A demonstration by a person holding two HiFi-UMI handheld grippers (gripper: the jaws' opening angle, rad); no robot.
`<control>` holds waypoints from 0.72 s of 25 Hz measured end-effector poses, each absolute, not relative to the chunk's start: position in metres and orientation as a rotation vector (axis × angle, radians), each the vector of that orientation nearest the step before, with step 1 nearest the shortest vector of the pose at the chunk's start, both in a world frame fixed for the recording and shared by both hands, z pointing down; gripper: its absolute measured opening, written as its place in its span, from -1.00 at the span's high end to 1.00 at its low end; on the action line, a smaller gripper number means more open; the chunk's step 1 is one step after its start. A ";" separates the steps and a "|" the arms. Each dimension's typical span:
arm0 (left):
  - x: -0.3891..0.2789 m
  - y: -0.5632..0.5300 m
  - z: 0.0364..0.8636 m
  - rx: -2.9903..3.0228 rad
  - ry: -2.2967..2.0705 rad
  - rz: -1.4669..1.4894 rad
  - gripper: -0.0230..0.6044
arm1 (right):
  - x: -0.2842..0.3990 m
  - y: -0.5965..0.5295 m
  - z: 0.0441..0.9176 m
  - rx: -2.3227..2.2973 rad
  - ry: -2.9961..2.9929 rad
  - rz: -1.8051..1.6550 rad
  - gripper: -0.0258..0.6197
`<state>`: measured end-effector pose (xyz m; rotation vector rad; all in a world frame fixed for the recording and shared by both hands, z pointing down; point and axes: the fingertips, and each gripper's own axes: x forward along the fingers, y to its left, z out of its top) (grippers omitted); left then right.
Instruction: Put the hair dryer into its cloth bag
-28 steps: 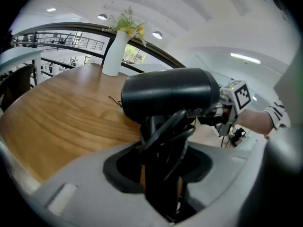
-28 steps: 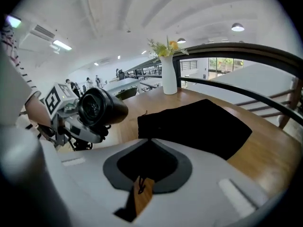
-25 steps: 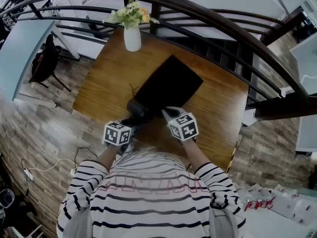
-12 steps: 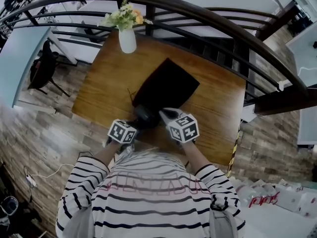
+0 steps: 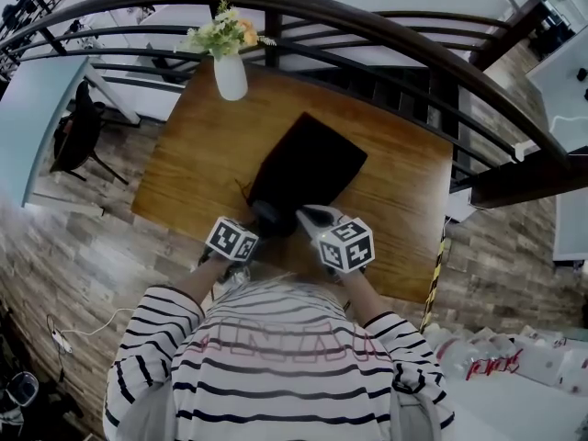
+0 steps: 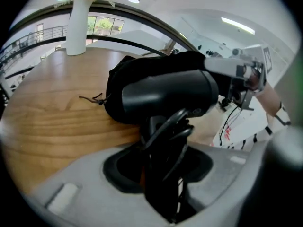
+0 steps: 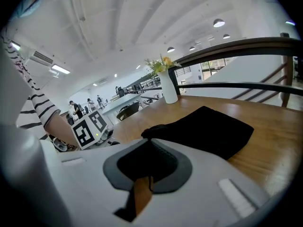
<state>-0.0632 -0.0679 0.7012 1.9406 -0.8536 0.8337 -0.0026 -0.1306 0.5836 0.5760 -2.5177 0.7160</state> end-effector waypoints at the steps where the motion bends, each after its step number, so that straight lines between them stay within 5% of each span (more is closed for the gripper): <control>1: -0.063 -0.070 0.701 1.937 -0.852 0.832 0.37 | -0.002 -0.128 0.584 0.575 -2.520 0.722 0.88; 18: -0.024 -0.125 0.691 1.925 -0.847 0.806 0.37 | -0.002 -0.121 0.571 0.593 -2.565 0.698 0.88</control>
